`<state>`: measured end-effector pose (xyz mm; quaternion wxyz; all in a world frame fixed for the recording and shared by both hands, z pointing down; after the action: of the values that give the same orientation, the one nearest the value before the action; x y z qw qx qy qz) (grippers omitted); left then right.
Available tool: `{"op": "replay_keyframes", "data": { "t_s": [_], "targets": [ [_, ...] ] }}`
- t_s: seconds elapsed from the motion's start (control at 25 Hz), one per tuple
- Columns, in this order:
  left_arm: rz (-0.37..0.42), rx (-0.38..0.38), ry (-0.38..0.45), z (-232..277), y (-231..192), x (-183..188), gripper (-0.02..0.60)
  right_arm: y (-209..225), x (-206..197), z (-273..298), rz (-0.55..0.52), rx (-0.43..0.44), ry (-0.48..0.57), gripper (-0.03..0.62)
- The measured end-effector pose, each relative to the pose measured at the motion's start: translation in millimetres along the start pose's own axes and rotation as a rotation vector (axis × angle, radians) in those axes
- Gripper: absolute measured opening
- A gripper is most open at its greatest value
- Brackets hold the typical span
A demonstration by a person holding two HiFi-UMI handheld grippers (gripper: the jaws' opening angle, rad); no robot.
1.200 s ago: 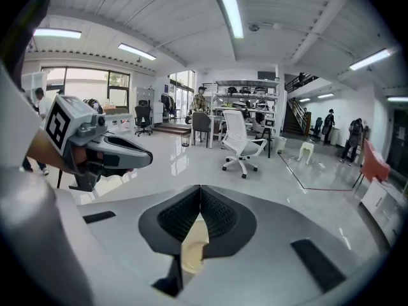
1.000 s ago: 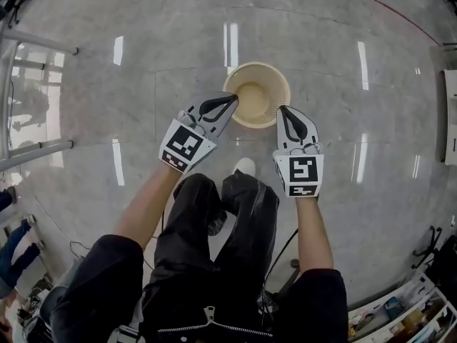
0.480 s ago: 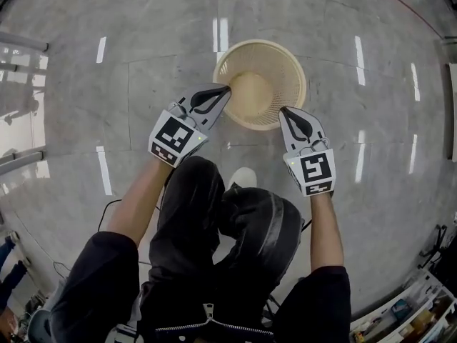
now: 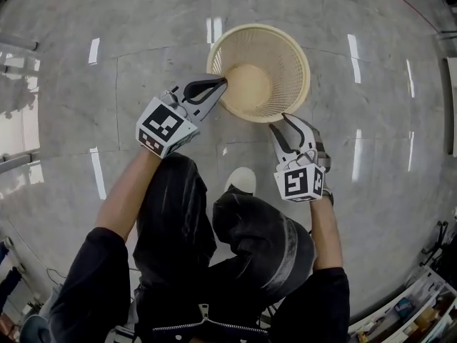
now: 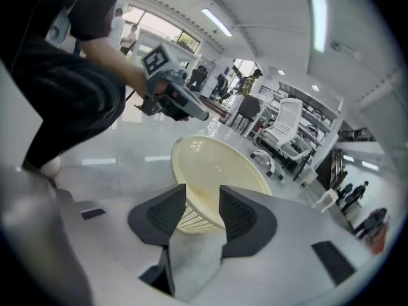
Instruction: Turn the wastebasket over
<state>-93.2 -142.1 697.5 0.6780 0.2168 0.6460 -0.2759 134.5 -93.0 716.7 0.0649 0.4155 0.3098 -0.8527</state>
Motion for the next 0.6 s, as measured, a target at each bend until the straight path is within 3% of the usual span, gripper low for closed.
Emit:
{"op": "replay_keyframes", "data": {
  "t_s": [0.2,0.36,0.48,0.6],
  "targets": [
    [0.03,-0.022,-0.043,-15,-9,-1,0.006,-25,-12,20,-0.291,0.009,-0.085,0.147],
    [0.027,0.02,-0.042,-29,-18,-5,0.006,-27,-13,34,-0.4,-0.039,-0.113,0.116],
    [0.026,0.038,-0.045,-40,-26,-10,0.006,-23,-5,39,-0.379,-0.065,-0.094,0.086],
    [0.013,0.093,-0.038,-48,-41,-21,0.008,-2,2,41,-0.217,-0.143,-0.057,0.081]
  ]
}}
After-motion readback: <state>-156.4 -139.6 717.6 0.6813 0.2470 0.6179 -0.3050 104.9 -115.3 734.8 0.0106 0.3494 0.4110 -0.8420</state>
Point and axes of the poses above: the fingertips, and each gripper's own axes: z forward along the fingers, y to its right, x out of its top, the point moved 8 cm from there along -z, backward along the fingers, and after that the axes turned 10 degrees about y, right-handed, at the moved point
